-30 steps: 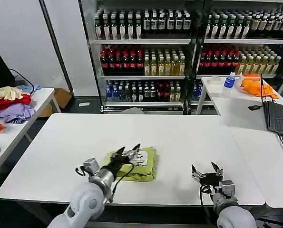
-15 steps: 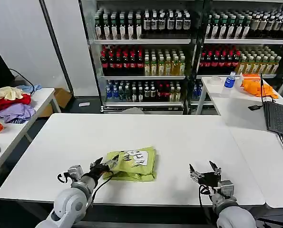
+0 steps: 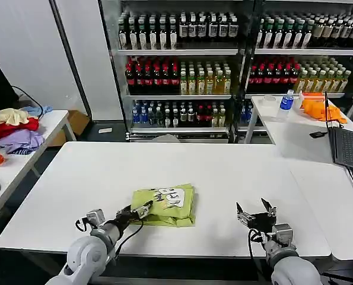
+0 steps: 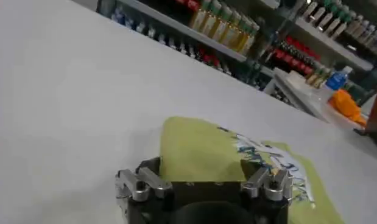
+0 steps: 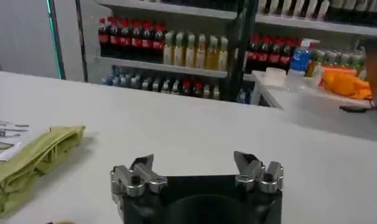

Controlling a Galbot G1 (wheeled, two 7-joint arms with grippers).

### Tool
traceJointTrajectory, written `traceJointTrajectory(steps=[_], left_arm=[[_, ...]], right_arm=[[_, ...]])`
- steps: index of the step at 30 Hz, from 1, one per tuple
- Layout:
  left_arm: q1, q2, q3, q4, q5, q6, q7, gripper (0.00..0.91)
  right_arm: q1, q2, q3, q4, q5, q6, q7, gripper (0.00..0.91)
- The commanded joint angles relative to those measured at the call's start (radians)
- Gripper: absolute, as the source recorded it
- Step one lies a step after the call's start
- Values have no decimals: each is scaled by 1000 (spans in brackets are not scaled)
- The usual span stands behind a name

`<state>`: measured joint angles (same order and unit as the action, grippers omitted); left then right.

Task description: Fold and organize the clothes.

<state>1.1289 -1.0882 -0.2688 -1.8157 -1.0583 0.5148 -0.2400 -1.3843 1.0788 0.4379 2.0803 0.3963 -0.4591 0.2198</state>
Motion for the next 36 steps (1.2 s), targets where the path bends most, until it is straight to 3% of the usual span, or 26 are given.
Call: traceJointTrajectory(steps=[1,3,6,7,8,10,14,29,34,36], left_arm=[[-32,-5,-7,81,-138,47,11,907],[-37,-6,-16,91,-169,51,11,725],[-38,-8,-28,103,-221,56,9,353],[-38,-8,-32,106,-240,60,8,292],[-37,-8,-36,107,-257,61,7,171],[-36,-8,-42,106,-272,61,8,111],[-31,-13,-64,105,-331,61,11,71],[-22,-36,-134,72,-449,56,21,71],[-22,-5,-236,50,-477,61,7,50],[-25,41,-299,46,-481,62,2,40]], right_arm=[[-4,-2,6,2,1,0,-1,907],[-6,0,8,1,2,0,0,907],[-5,2,9,2,4,-2,2,907],[-4,2,10,3,6,-2,2,907],[-3,2,9,4,8,-4,2,907],[-1,1,9,3,9,-5,3,907],[2,1,11,2,12,-6,4,907],[-2,3,15,5,15,-8,7,907],[0,4,18,4,17,-7,7,907],[3,4,20,4,21,-6,6,907]])
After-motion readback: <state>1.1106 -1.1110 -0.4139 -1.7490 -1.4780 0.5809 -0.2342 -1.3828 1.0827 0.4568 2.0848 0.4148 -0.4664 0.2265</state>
